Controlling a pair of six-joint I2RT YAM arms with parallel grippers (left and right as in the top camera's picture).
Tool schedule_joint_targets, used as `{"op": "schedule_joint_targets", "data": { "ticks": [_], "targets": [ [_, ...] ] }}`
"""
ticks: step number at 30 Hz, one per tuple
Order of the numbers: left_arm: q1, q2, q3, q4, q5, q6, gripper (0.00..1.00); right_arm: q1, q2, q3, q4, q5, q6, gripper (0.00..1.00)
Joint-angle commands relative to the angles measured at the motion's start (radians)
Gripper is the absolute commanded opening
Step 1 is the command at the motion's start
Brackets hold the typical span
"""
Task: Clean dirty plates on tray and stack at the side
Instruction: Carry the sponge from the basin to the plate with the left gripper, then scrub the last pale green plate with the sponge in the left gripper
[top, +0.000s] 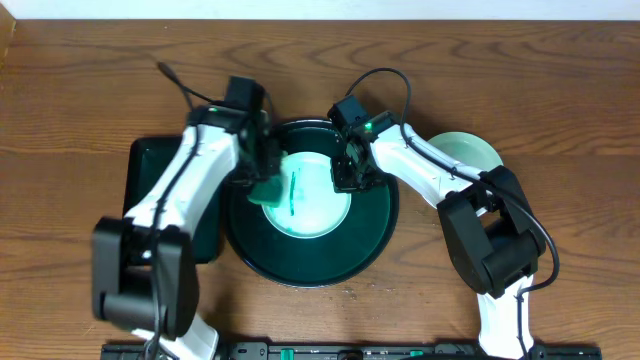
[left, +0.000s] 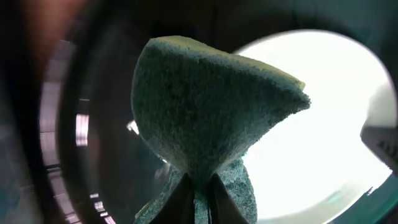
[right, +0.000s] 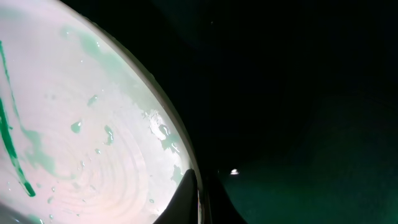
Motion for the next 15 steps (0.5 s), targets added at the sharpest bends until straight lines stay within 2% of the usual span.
{"op": "schedule_joint_targets", "data": {
  "ticks": [1, 8, 11, 15],
  "targets": [
    [-0.053, 0.043, -0.01, 0.0, 0.035, 0.013, 0.07, 0.007, -0.004, 0.006, 0.012, 0.028, 0.01, 0.01],
    [-0.1, 0.174, -0.01, 0.042, 0.041, -0.035, 0.07, 0.007, -0.004, 0.005, 0.012, 0.028, 0.01, 0.01],
    [-0.1, 0.215, -0.01, 0.043, 0.093, -0.031, 0.07, 0.007, -0.004, 0.005, 0.008, 0.028, 0.009, 0.01],
    [-0.1, 0.227, -0.01, 0.075, 0.375, 0.188, 0.07, 0.007, -0.004, 0.005, 0.008, 0.028, 0.005, 0.01]
  ]
}}
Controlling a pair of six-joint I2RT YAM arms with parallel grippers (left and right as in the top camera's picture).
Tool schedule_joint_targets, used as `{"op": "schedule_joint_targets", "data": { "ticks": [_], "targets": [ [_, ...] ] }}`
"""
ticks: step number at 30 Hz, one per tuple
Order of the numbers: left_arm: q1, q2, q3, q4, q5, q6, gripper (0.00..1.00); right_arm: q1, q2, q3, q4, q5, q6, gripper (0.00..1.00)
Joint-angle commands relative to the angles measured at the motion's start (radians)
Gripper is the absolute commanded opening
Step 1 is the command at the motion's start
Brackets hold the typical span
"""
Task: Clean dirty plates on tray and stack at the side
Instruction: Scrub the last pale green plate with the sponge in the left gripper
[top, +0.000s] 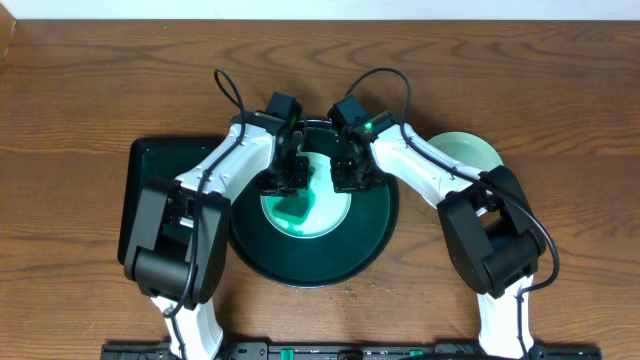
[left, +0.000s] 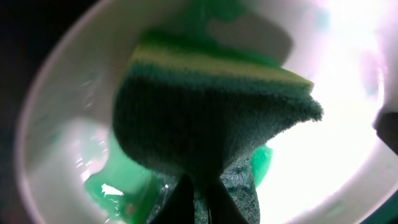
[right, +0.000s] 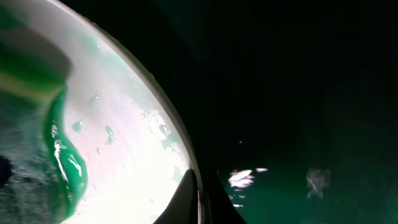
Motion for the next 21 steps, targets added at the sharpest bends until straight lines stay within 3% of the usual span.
{"op": "schedule_joint_targets", "data": {
  "ticks": [1, 5, 7, 12, 14, 21],
  "targets": [
    [-0.013, 0.058, -0.014, 0.028, 0.309, 0.186, 0.07, 0.007, -0.004, 0.005, 0.009, 0.028, 0.004, 0.01],
    [0.001, 0.054, 0.005, 0.051, 0.326, 0.204, 0.07, 0.007, -0.004, 0.005, 0.009, 0.028, 0.002, 0.01],
    [0.018, 0.054, 0.022, 0.055, 0.266, 0.18, 0.07, 0.007, -0.004, 0.005, 0.008, 0.028, 0.002, 0.01],
    [0.068, 0.054, 0.048, 0.03, -0.198, -0.113, 0.07, 0.007, -0.004, 0.005, 0.009, 0.028, 0.002, 0.01],
    [0.08, 0.054, 0.049, 0.014, -0.314, -0.167, 0.07, 0.007, -0.004, 0.005, 0.009, 0.028, 0.002, 0.01],
    [0.063, 0.054, 0.048, -0.033, -0.306, -0.164, 0.07, 0.007, -0.004, 0.005, 0.01, 0.027, 0.002, 0.01]
  ]
}}
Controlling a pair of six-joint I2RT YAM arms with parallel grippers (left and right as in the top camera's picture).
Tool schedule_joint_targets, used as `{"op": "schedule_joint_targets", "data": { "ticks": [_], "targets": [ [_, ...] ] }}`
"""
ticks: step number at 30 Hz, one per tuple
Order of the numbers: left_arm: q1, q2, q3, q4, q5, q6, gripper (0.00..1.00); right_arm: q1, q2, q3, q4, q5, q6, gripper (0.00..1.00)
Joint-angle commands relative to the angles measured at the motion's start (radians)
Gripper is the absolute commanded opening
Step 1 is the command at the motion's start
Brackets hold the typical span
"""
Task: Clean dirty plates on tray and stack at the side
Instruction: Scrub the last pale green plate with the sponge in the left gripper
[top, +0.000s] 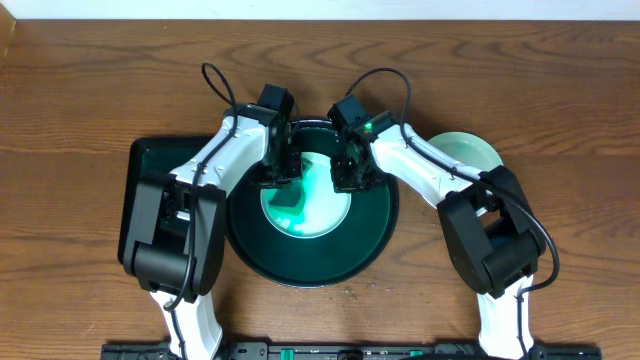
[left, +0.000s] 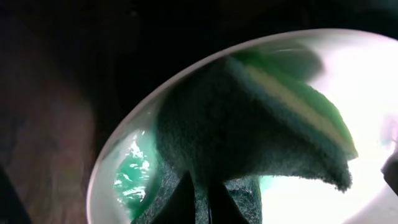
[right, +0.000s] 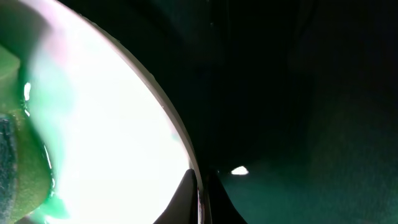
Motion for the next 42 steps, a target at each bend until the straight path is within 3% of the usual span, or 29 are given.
{"op": "schedule_joint_targets", "data": {
  "ticks": [1, 6, 8, 13, 18, 22, 28, 34, 39, 42],
  "targets": [
    [0.018, 0.033, -0.004, -0.022, -0.146, -0.011, 0.07, 0.007, -0.004, 0.005, 0.01, 0.028, 0.002, 0.01],
    [-0.005, 0.033, -0.004, -0.045, 0.252, 0.209, 0.07, 0.007, -0.004, 0.005, 0.01, 0.028, 0.003, 0.01],
    [-0.005, 0.033, -0.004, -0.036, 0.299, 0.237, 0.07, 0.007, -0.004, 0.005, 0.009, 0.028, 0.002, 0.01],
    [0.016, 0.033, -0.004, 0.034, 0.232, 0.208, 0.07, 0.007, -0.004, 0.005, 0.002, 0.028, -0.007, 0.01],
    [0.062, 0.032, -0.003, 0.059, 0.007, 0.042, 0.07, 0.007, -0.004, 0.005, -0.001, 0.028, -0.008, 0.01],
    [0.074, 0.029, -0.003, 0.033, -0.073, 0.017, 0.07, 0.007, -0.004, 0.004, 0.0, 0.028, -0.008, 0.01],
    [0.066, 0.029, -0.003, -0.026, -0.023, 0.026, 0.07, 0.007, -0.004, 0.003, 0.002, 0.028, -0.008, 0.01],
    [0.067, 0.029, -0.003, -0.03, 0.326, 0.237, 0.07, 0.007, -0.004, 0.002, 0.003, 0.028, -0.008, 0.01],
    [0.069, 0.029, -0.003, 0.029, 0.321, 0.24, 0.08, 0.007, -0.004, 0.0, 0.005, 0.027, -0.008, 0.01],
    [0.074, 0.029, 0.008, 0.053, 0.203, 0.197, 0.07, 0.007, -0.004, 0.0, 0.005, 0.027, -0.008, 0.01]
  ]
}}
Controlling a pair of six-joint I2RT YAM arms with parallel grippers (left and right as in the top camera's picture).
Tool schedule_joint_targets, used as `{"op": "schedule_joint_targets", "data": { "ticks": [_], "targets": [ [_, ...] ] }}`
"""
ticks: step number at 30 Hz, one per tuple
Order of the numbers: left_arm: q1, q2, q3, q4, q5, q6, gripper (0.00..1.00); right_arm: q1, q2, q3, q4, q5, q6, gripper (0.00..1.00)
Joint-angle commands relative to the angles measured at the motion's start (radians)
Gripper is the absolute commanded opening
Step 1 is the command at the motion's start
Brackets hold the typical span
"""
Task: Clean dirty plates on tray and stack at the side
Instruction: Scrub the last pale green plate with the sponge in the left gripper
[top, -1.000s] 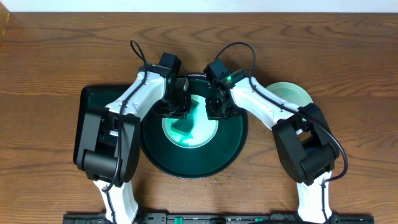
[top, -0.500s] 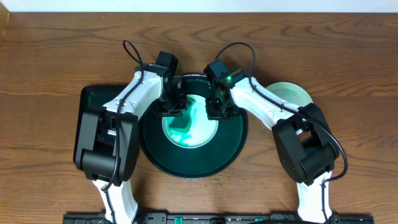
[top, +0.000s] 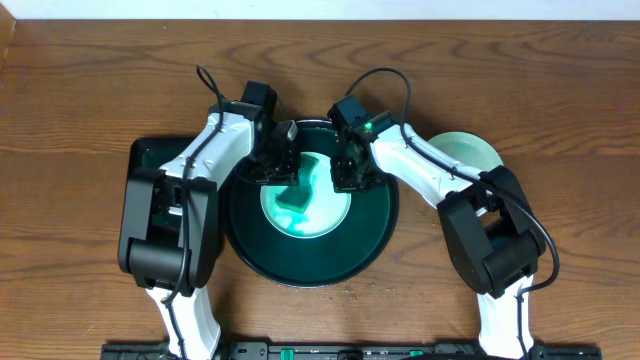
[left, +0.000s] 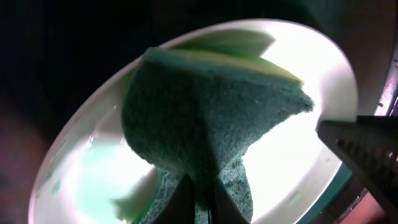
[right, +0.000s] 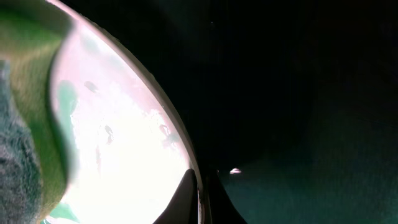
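A white plate smeared with green soap lies in the round dark green basin. My left gripper is shut on a green scouring sponge, which presses on the plate's upper left part. In the overhead view the left gripper sits over that spot. My right gripper is shut on the plate's right rim, and the overhead view shows the right gripper at the same rim. The sponge also shows at the left edge of the right wrist view.
A dark green rectangular tray sits left of the basin, partly under my left arm. A pale green plate rests on the wooden table at the right, behind my right arm.
My left wrist has turned and the arm lies further left, with the sponge still on the plate's upper left. More of the sponge fills the right wrist view. The right gripper has not moved.
First the sponge was at the plate's left rim and a thin green streak crossed the plate. Then the sponge was on the plate's middle with green soap smeared around it. It then stood at the upper left, as now. My right gripper held the rim throughout.
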Motion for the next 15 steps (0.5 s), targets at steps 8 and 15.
{"op": "schedule_joint_targets", "data": {
  "ticks": [8, 15],
  "targets": [
    [0.006, -0.027, 0.051, -0.043, -0.35, -0.109, 0.07, 0.007, -0.004, 0.0, 0.006, 0.028, -0.007, 0.01],
    [0.01, -0.142, 0.052, -0.076, -0.348, -0.109, 0.07, 0.007, -0.004, 0.0, 0.006, 0.028, -0.007, 0.01]
  ]
}}
